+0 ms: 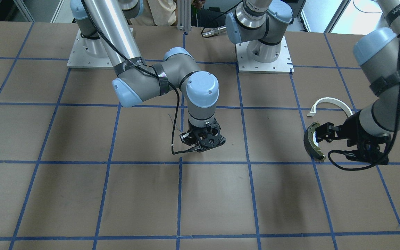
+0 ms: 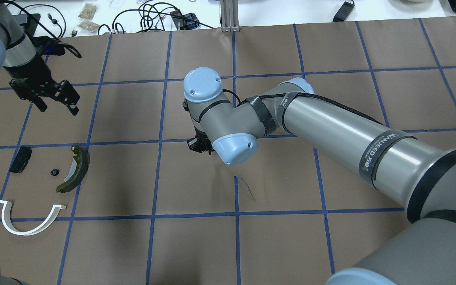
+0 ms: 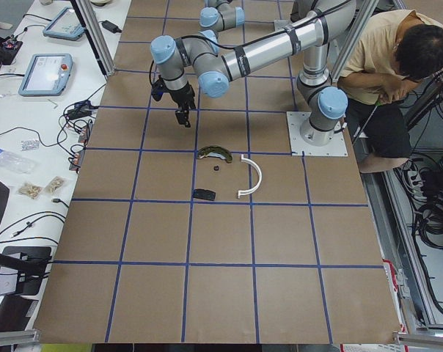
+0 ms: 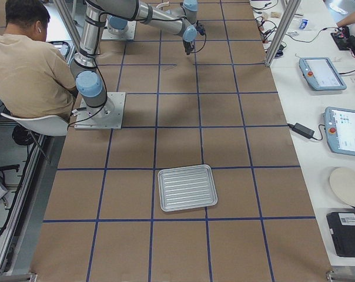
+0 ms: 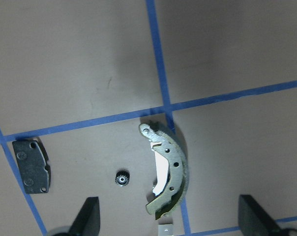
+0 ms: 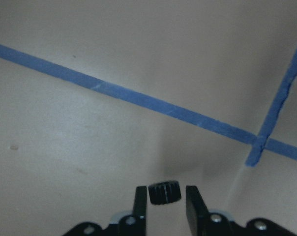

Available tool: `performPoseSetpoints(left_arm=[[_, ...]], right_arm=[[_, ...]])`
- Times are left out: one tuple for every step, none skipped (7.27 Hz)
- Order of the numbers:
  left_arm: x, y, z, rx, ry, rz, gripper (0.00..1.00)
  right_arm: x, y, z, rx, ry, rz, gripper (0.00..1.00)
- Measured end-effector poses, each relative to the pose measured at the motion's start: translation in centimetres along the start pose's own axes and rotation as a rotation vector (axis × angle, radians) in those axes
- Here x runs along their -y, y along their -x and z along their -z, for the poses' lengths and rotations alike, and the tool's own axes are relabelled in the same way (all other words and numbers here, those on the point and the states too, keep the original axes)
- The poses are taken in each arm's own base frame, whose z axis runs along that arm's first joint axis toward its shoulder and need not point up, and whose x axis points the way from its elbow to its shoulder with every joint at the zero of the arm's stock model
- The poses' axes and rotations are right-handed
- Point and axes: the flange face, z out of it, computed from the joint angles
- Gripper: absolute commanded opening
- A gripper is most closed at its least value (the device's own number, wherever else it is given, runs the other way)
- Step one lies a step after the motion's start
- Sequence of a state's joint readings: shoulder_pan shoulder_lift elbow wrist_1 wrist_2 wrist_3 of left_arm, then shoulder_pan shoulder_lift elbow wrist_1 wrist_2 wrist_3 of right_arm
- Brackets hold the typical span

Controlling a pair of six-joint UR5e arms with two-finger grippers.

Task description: Place bearing gear from tray to pile

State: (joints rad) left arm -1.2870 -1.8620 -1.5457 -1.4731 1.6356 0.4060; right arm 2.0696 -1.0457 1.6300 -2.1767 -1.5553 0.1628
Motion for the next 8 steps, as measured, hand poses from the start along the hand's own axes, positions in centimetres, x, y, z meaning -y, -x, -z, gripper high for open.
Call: performPoseSetpoints(left_arm=[[0.5, -3.1, 0.2, -0.034, -0.018, 0.045, 1.0], [0.9, -5.5, 0.1, -0.051, -0.021, 0.071, 1.0], [1.3, -7.9, -0.1, -0.055, -0.019, 0.071, 1.0], [1.8, -10.7, -0.5, -0.05, -0.019, 0.069, 1.0], [2.2, -14.2, -1.0, -0.039, -0.027, 0.073, 1.0], [2.6, -17.9, -1.9, -0.029, -0.038, 0.092, 1.0], [2.9, -21.2, -2.9, -0.023, -0.049, 0.113, 1.0], [3.2, -24.3, -4.0, -0.018, -0.059, 0.115, 1.0]], right_arm=[[0.3, -2.1, 1.7, -0.025, -0.002, -0.038, 1.0], [0.7, -5.8, 4.2, -0.036, -0.005, -0.099, 1.0], [0.8, -10.6, 7.9, -0.042, -0.029, -0.172, 1.0], [0.2, -15.2, 11.3, -0.049, -0.05, -0.241, 1.0], [-0.7, -18.9, 14.2, -0.054, -0.062, -0.293, 1.0], [-1.7, -21.6, 16.7, -0.056, -0.071, -0.326, 1.0], [-2.7, -23.2, 18.8, -0.057, -0.076, -0.349, 1.0], [-3.6, -24.0, 20.1, -0.058, -0.072, -0.363, 1.0]])
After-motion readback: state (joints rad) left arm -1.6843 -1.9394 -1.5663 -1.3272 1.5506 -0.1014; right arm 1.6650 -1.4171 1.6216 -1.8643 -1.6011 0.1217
